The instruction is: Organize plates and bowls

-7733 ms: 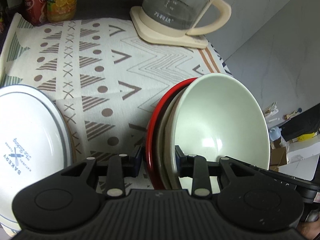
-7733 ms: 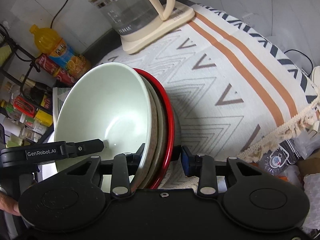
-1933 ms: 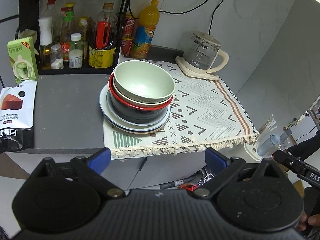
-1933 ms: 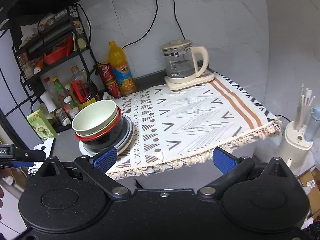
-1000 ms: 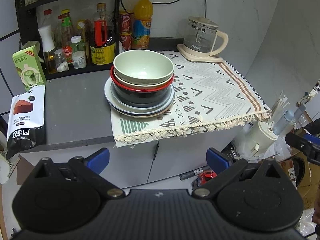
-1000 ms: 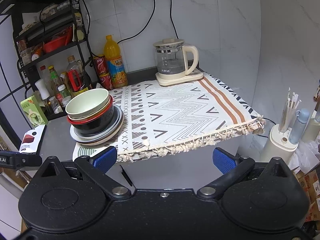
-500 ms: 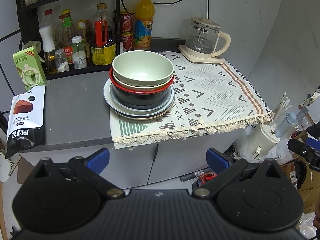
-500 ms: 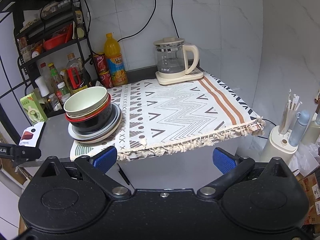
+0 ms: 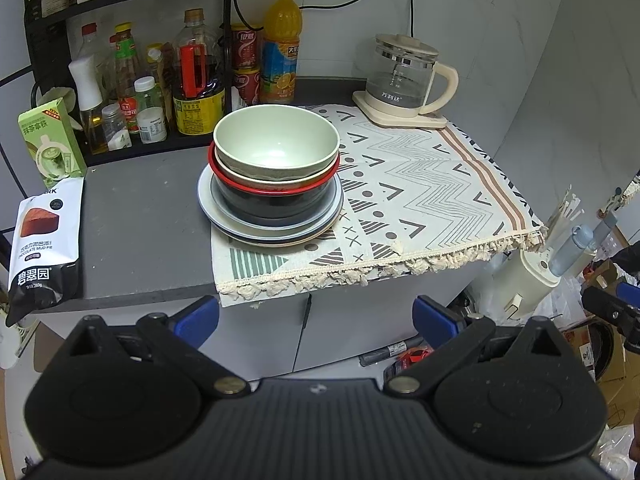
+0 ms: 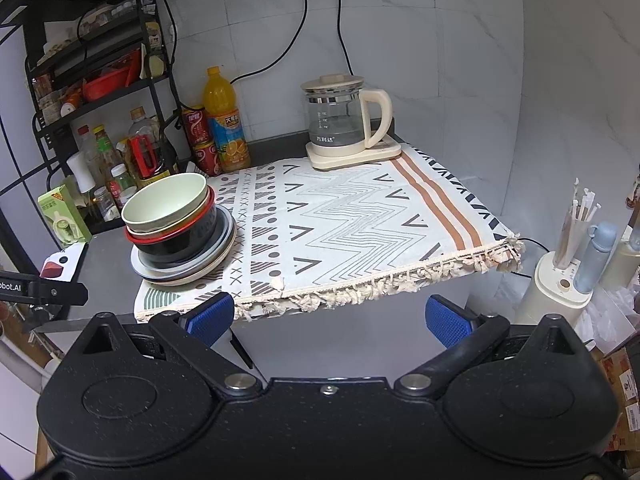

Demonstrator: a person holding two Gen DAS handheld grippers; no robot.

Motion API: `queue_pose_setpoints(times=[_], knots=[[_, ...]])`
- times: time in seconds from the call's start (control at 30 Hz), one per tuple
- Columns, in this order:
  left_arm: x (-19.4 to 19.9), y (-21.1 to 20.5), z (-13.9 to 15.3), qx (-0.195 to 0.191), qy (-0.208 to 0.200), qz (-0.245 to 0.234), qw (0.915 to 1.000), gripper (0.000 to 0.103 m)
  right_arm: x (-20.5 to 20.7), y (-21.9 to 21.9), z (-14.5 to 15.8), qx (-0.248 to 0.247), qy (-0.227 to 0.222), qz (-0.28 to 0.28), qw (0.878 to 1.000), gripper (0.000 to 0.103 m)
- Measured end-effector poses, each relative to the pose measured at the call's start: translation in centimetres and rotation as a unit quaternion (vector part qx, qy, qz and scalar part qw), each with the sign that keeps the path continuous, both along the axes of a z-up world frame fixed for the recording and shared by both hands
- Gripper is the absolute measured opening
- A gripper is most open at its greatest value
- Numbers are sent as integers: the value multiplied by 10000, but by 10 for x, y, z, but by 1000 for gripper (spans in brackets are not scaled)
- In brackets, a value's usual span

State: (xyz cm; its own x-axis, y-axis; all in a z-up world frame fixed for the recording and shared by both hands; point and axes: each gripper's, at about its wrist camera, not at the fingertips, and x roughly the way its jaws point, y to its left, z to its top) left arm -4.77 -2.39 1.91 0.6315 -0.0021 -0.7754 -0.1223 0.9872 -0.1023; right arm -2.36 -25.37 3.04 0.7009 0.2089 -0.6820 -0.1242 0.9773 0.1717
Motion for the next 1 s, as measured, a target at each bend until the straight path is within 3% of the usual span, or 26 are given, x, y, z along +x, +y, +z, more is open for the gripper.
queue_pose_setpoints(times=[1.0], knots=[[-6, 8, 0, -17, -35, 29, 10000, 102, -4, 9, -1, -37, 34, 32, 10000, 103]])
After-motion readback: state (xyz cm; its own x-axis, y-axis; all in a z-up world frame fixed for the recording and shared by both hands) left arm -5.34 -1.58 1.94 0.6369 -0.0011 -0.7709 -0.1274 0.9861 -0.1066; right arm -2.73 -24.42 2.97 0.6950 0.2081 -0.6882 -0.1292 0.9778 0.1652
